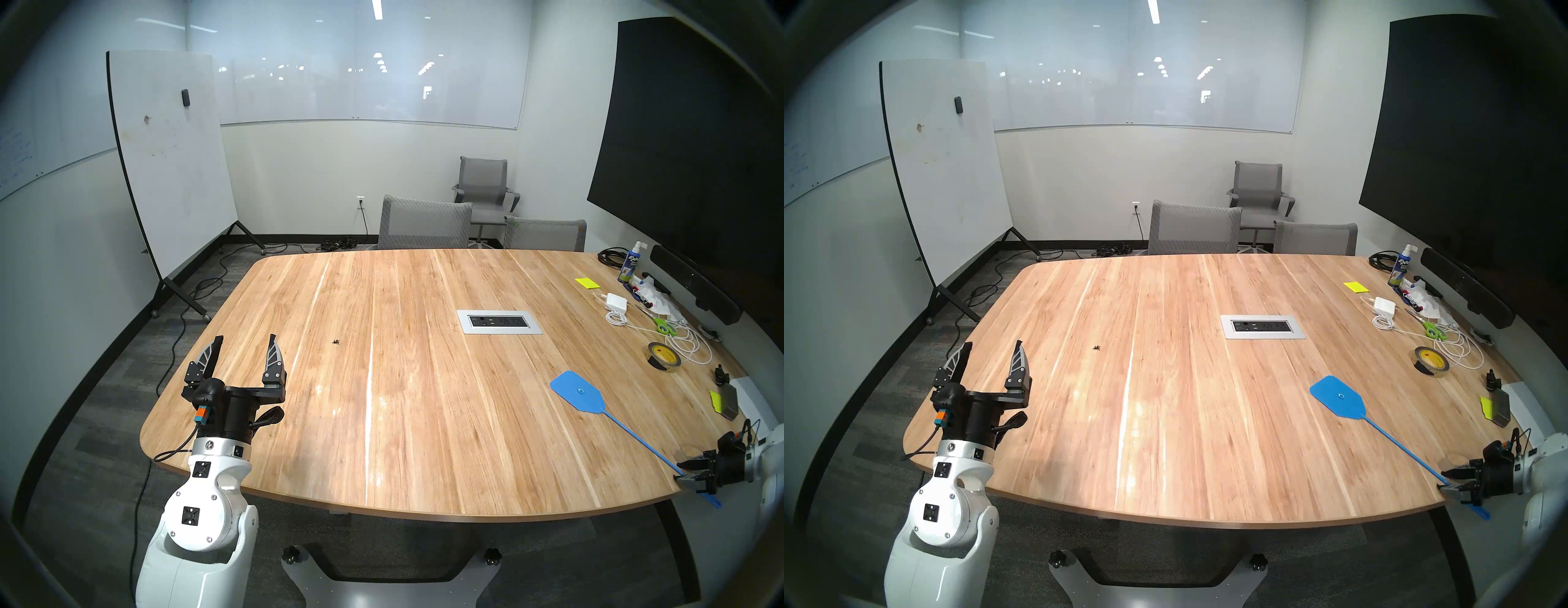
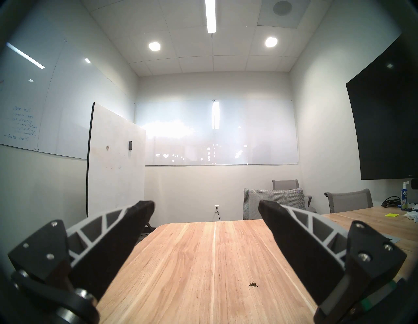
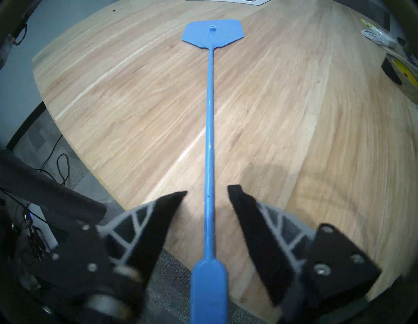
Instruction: Swat a bug on table
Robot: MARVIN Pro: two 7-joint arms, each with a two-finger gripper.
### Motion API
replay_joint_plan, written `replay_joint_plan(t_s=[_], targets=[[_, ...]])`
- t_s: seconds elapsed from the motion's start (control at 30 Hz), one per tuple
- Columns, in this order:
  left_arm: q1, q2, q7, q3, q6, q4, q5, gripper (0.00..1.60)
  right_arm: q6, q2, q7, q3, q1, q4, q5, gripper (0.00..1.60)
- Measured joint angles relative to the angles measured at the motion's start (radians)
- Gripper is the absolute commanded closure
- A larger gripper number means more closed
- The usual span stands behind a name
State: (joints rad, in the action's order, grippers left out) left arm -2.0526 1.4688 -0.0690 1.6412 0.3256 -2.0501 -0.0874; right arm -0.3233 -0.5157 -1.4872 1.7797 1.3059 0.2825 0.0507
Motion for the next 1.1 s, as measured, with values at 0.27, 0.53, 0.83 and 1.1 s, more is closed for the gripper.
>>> replay_joint_plan(t_s=[0.27, 0.53, 0.83, 1.1], targets=[[0.000, 0.000, 0.000, 0.000, 0.000, 0.000, 0.000, 0.00, -0.023, 0.006, 0.001, 0.004, 0.018, 0.001, 0.014, 0.00], [0.000, 0.000, 0.000, 0.000, 0.000, 0.000, 0.000, 0.00, -0.048, 0.011, 0.015, 0.015, 0.034, 0.002, 0.025, 0.00], [0.000, 0.000, 0.000, 0.000, 0.000, 0.000, 0.000, 0.00, -0.069, 0.026, 0.036, 0.036, 0.062, -0.001, 0.035, 0.00], [0.001, 0.001, 0.000, 0.000, 0.000, 0.001, 0.000, 0.00, -0.088, 0.044, 0.054, 0.054, 0.089, 0.003, 0.039, 0.00]])
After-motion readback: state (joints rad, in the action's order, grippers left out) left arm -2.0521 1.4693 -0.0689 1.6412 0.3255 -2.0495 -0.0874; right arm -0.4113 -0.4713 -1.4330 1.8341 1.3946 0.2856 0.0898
